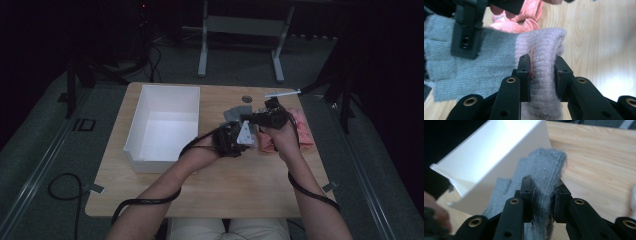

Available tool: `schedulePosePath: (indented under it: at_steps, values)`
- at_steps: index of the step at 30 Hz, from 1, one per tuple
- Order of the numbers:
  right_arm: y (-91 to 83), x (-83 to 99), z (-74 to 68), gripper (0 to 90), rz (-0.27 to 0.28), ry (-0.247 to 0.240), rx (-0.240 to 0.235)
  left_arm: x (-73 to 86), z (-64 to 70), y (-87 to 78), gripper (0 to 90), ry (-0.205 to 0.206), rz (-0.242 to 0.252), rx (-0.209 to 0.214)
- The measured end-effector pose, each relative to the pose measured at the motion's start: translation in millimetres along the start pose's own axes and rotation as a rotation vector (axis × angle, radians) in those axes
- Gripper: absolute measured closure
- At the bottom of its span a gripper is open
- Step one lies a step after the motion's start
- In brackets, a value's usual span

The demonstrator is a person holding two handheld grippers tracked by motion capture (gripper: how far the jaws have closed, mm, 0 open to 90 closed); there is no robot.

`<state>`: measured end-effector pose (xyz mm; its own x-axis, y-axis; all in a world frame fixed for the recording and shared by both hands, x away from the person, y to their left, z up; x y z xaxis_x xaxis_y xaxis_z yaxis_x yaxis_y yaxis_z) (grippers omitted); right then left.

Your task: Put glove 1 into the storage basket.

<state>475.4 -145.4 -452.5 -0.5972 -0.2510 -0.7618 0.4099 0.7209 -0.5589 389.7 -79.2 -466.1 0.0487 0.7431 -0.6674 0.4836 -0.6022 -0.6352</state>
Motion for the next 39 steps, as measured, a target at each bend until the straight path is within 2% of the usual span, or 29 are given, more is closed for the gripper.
schedulePosePath:
  at_steps: [4, 6, 11, 14, 19, 20, 29, 34, 37, 39]
  values:
    - [3.7, -10.0, -8.7, 74.6, 0.004, -0.024, 0.007, 3.9, -8.8, -10.6, 71.3, 0.018, -0.009, 0.013]
    - [8.5, -19.2, -18.7, 74.6, 0.009, -0.043, 0.006, 8.4, -15.4, -21.7, 71.3, 0.028, -0.020, 0.009]
    - [19.0, -29.0, -33.1, 74.5, 0.015, -0.061, -0.009, 17.6, -22.0, -35.2, 71.3, 0.025, -0.029, 0.004]
    - [28.8, -34.4, -43.6, 74.5, 0.021, -0.060, -0.030, 27.7, -25.8, -44.4, 71.3, 0.030, -0.038, -0.012]
    - [48.0, -42.2, -62.8, 74.6, 0.011, -0.086, -0.040, 47.4, -32.3, -58.0, 71.3, 0.014, -0.046, -0.016]
    - [56.2, -44.4, -69.4, 74.5, 0.005, -0.097, -0.041, 51.1, -33.5, -60.5, 71.3, 0.014, -0.050, -0.020]
    - [87.0, -53.9, -92.4, 74.6, -0.008, -0.113, -0.064, 83.5, -47.3, -86.3, 71.2, 0.013, -0.092, -0.020]
    - [109.6, -56.3, -107.4, 74.5, 0.000, -0.109, -0.088, 103.4, -52.2, -96.3, 71.1, 0.049, -0.109, -0.035]
    - [116.9, -56.3, -111.8, 74.6, 0.003, -0.101, -0.096, 115.7, -55.0, -102.4, 71.1, 0.049, -0.112, -0.020]
    - [126.5, -54.8, -117.1, 74.5, -0.005, -0.104, -0.097, 124.8, -56.0, -105.4, 71.0, 0.065, -0.126, -0.008]
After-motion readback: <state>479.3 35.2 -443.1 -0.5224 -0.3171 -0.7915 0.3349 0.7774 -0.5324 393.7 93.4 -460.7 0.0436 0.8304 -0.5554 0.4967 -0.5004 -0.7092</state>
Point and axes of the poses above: each handheld gripper's, and its own axes: y roughly forward along the jaws, x roughly out of its underside, z roughly to its right, the point moved 9 cm from there along y, roughly forward along the jaws, and after that the axes turned 3 degrees about -x, right-handed, at the moved point
